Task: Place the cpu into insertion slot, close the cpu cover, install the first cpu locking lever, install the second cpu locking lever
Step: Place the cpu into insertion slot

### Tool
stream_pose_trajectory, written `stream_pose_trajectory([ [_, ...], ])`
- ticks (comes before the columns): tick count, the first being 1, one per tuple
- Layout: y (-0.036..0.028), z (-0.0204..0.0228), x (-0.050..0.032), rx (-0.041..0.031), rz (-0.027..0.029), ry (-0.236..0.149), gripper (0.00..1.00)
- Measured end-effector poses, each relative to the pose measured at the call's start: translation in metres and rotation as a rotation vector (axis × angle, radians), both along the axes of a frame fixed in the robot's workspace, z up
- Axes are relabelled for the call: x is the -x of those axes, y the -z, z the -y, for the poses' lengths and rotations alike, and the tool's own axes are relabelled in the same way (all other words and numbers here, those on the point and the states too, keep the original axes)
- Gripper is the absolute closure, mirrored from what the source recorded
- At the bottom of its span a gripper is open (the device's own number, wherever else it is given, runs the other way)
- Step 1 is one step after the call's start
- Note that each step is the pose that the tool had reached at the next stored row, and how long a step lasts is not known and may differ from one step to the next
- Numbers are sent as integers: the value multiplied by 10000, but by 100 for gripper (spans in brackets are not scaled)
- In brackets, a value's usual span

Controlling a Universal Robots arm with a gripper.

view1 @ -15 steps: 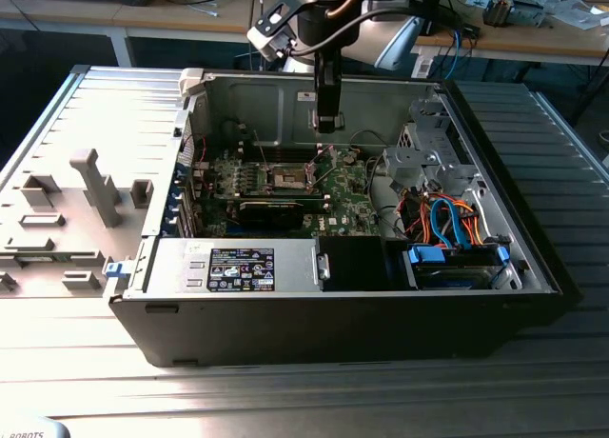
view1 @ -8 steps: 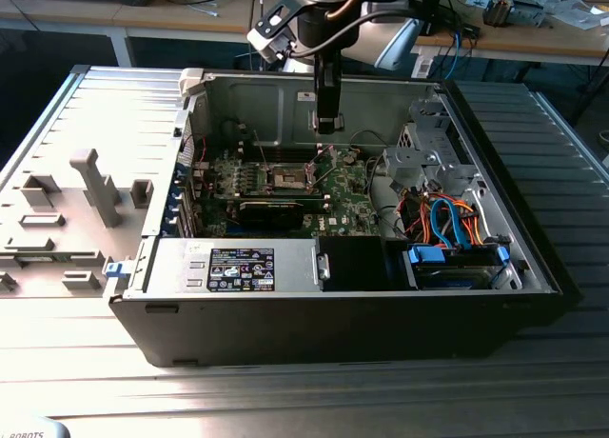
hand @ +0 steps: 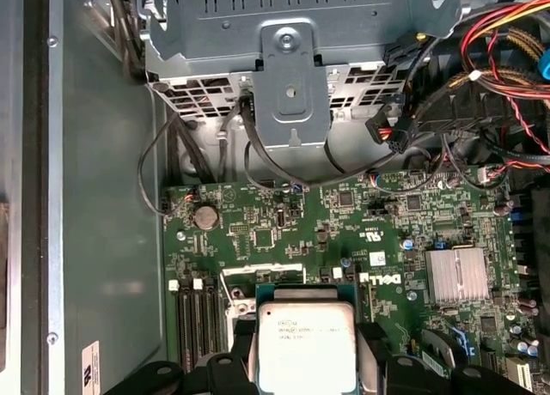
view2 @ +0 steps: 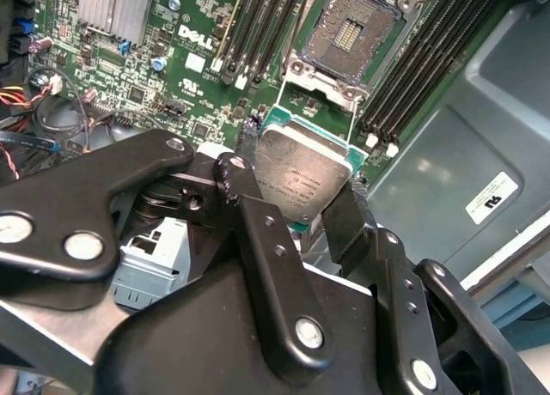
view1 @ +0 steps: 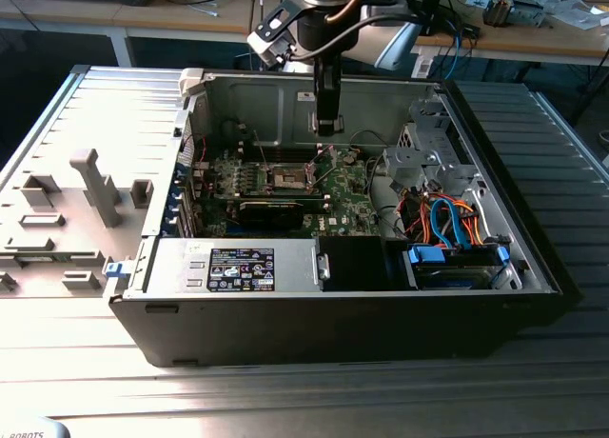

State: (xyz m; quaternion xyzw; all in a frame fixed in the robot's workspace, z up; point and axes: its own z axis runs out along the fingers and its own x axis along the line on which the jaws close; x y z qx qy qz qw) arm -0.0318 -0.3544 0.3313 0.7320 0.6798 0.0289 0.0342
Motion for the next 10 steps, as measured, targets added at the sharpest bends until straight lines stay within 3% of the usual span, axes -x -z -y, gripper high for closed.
stream_pose_trajectory([
  [10, 30, 0, 0, 0, 0, 0, 45],
])
